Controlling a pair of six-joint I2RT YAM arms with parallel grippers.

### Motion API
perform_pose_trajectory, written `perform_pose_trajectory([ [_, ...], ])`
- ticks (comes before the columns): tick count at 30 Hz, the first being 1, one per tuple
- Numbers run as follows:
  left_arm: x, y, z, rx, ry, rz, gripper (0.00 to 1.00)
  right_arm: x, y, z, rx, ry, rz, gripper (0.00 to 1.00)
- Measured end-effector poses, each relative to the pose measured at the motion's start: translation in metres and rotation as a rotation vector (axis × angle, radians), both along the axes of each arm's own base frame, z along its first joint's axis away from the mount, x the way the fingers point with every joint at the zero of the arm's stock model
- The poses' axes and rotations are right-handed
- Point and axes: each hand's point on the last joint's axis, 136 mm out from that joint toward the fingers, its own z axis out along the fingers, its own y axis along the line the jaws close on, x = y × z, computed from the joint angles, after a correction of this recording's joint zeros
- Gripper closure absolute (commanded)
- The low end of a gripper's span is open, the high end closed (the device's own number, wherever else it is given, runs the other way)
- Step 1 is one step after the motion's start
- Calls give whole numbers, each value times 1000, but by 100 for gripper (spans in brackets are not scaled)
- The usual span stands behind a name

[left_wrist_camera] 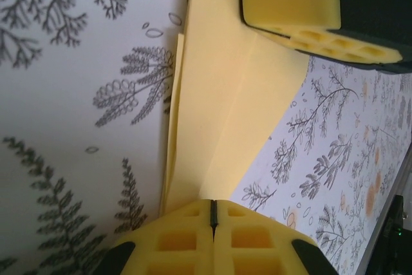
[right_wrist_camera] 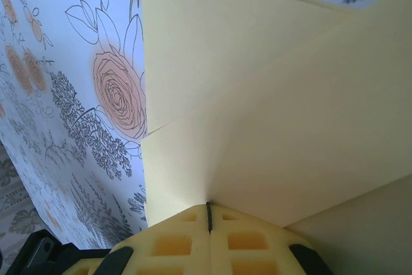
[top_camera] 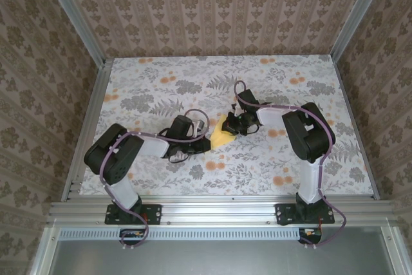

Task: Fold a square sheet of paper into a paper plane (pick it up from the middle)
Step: Fourth fold the wing at the center of the table.

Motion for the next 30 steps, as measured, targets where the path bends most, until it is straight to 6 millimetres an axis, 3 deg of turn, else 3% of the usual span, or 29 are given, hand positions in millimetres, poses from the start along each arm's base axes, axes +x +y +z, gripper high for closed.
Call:
perform_pose_trajectory([
  [15,-29,25,-1,110,57,-7,99,0,0,0,-4,6,2,99],
  [19,-38,39,5,172,79,3,84,2,1,4,1,-6,8,91],
  [22,-31,40,27,172,36,18,70,3,-2,7,-10,-8,8,79],
  [25,-14,34,54,147,-41,33,61,5,-5,24,-9,-43,8,67],
  [30,5,30,67,160,-98,50,50,20,-16,89,15,-216,-42,51],
])
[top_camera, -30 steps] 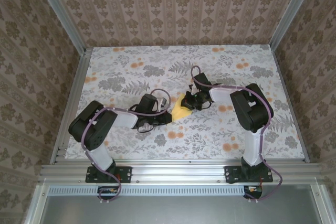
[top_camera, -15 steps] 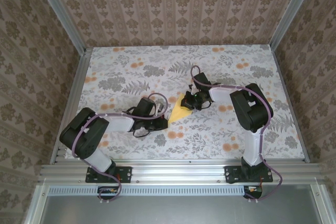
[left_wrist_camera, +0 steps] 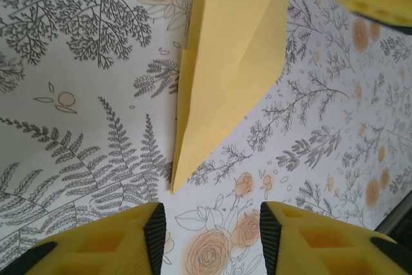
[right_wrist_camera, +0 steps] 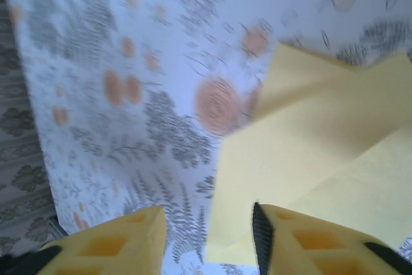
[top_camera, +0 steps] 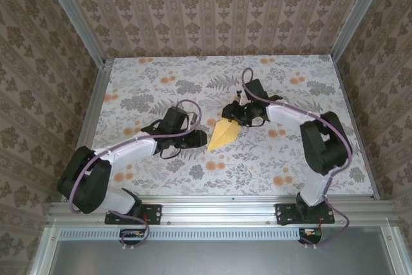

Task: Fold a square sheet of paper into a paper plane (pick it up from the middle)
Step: Fourth fold the wing at the center of the table, then turn over the paper at the center of the table.

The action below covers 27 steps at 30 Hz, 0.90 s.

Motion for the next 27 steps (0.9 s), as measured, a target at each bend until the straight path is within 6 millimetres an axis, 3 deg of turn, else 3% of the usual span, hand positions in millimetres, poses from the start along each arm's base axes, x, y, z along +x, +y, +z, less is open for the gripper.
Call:
perform_pose_trajectory([
  [2,5,-2,-3,15,-2,2,47,2,-10,17,8,-54,-40,48],
  [4,11,-4,-7,30,3,6,47,2,-19,19,11,-72,-79,47],
  [9,28,-15,-16,69,12,12,47,-3,-30,-16,-10,7,-135,48],
  [19,43,-25,-42,139,54,20,48,-7,-21,-65,-19,125,-143,55],
  [27,42,-23,-56,172,86,23,48,-5,-4,-71,21,151,-116,64],
])
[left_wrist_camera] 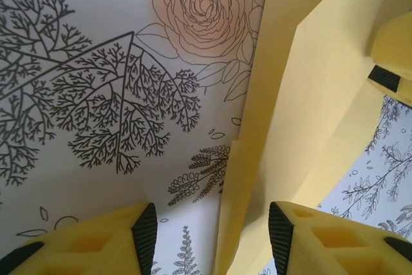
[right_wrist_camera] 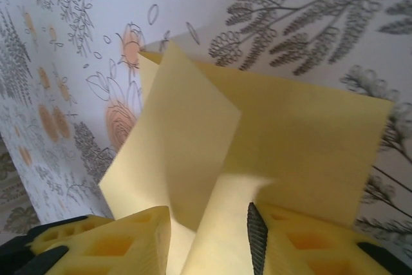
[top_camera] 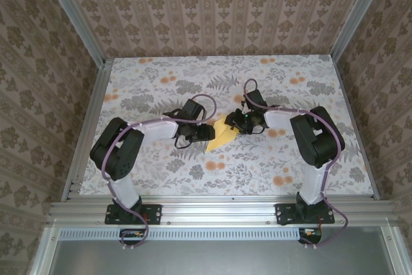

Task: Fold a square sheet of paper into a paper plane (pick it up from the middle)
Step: Turn over the paper at the center of the table.

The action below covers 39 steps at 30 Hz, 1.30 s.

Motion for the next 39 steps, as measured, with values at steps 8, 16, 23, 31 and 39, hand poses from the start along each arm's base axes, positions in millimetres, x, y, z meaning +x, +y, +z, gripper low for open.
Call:
perform_pose_trajectory([
  [8,1,0,0,4,0,2,49,1,15,0,50,8,17,75],
  [16,8,10,8,-12,-5,41,44,2,22,4,34,4,52,100],
  [23,39,66,68,-59,-132,194,16,12,2,57,-181,-98,166,100],
  [31,68,144,106,-19,-245,378,7,8,-17,120,-562,-223,302,100],
  [39,72,190,111,4,-229,499,0,16,-10,115,-1029,-259,430,100],
])
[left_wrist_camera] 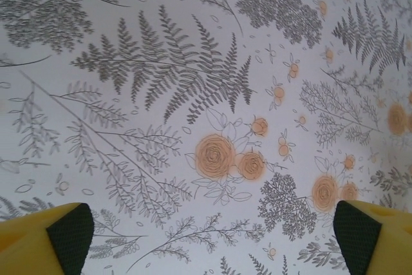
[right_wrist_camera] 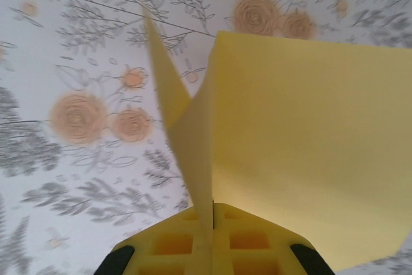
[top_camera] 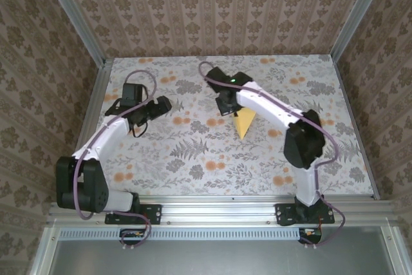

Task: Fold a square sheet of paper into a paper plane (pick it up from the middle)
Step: Turn over the paper at the center of the table.

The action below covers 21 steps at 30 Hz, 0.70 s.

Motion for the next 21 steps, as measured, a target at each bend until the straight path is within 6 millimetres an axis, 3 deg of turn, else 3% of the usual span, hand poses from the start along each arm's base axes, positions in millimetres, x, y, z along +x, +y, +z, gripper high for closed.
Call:
perform_pose_trajectory([
  [8,-10,33,17,-5,-4,91,0,-2,29,-60,-423,1,122,95],
  [15,-24,57,44,-13,-30,169,0,-22,57,-84,-508,14,207,90],
  [21,-31,63,66,-16,-72,187,0,-39,72,-103,-501,41,229,80],
])
